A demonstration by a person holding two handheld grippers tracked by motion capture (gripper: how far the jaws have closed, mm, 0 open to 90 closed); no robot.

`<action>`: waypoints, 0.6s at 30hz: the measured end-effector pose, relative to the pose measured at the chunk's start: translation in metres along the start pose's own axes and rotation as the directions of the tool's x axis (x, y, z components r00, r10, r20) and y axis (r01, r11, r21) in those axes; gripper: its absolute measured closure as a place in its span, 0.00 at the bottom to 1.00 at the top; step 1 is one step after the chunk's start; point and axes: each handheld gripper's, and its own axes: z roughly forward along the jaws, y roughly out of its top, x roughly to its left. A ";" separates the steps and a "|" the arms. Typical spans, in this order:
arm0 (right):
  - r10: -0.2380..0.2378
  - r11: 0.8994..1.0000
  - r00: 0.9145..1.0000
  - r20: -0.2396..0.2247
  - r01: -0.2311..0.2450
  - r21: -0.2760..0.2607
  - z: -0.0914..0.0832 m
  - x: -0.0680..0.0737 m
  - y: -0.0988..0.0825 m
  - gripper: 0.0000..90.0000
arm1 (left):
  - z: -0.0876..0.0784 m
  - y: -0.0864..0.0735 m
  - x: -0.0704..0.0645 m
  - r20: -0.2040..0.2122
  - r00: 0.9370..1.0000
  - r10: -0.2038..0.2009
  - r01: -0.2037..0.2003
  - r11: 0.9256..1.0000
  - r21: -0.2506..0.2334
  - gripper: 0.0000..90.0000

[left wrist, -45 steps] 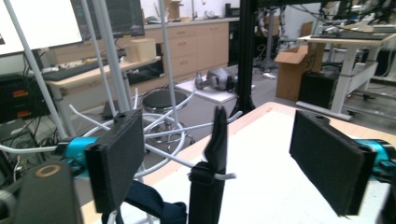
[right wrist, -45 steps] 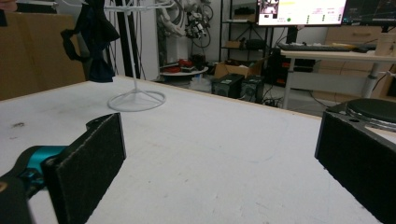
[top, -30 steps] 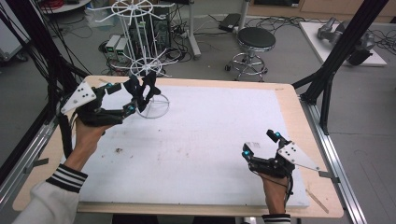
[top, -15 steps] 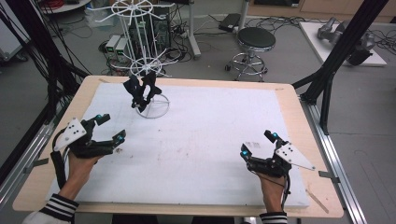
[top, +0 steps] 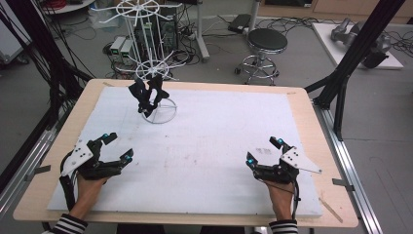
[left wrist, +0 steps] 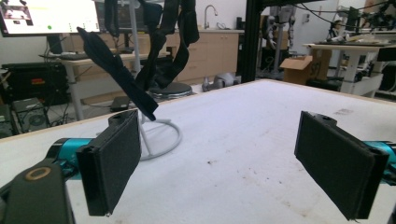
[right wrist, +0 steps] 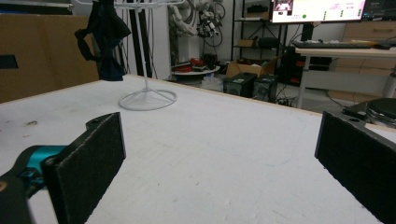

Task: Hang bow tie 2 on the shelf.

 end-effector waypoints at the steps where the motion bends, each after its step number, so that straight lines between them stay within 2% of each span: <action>1: 0.003 1.000 1.000 -0.002 -0.003 0.003 0.001 0.000 0.000 0.01 | -0.001 -0.002 0.000 0.000 1.000 -0.004 0.004 1.000 0.000 0.17; 7: 0.028 0.999 0.999 -0.015 -0.028 0.016 0.004 -0.001 -0.002 0.01 | -0.009 -0.008 -0.001 -0.018 1.000 -0.016 0.016 1.000 -0.018 0.16; 14: 0.022 0.998 1.000 -0.017 -0.021 0.051 0.005 0.002 -0.004 0.01 | -0.012 -0.015 -0.002 -0.016 1.000 -0.025 0.025 0.999 -0.021 0.16; 18: 0.015 0.999 1.000 -0.007 -0.015 0.052 0.005 0.003 -0.004 0.01 | -0.011 -0.016 -0.001 -0.015 0.999 -0.037 0.036 0.999 -0.030 0.16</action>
